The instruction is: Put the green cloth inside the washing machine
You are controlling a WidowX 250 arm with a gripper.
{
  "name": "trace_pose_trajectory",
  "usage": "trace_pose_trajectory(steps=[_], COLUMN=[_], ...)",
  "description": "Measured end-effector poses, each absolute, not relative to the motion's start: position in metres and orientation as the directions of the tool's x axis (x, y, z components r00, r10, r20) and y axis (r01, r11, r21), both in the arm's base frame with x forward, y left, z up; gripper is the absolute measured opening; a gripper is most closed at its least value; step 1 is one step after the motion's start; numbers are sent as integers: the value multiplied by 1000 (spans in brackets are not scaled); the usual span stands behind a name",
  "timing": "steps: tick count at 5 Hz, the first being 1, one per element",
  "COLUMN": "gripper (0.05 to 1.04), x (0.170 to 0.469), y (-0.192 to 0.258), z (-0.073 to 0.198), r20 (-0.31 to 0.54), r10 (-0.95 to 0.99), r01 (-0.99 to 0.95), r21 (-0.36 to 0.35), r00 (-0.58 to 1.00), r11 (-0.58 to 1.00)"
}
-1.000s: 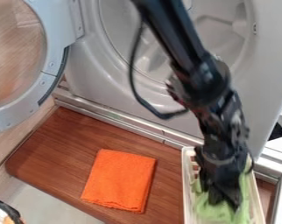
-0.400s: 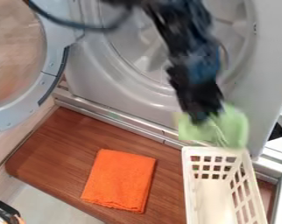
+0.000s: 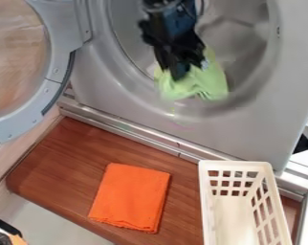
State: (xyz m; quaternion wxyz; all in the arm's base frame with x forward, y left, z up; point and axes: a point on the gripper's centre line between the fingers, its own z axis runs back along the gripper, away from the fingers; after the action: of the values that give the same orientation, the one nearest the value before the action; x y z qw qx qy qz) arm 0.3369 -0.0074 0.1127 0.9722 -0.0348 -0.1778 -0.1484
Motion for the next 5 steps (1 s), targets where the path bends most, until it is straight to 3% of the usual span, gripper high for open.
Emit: trace_pose_trajectory(steps=[1, 3, 5], gripper=[115, 115, 181], x=[358, 385, 401], y=[0, 5, 10], z=[99, 73, 49], r20=[419, 523, 498], r10=[-252, -182, -126], r01=[262, 199, 160], r21=[34, 25, -26], r00=[872, 832, 858], r11=[964, 980, 987])
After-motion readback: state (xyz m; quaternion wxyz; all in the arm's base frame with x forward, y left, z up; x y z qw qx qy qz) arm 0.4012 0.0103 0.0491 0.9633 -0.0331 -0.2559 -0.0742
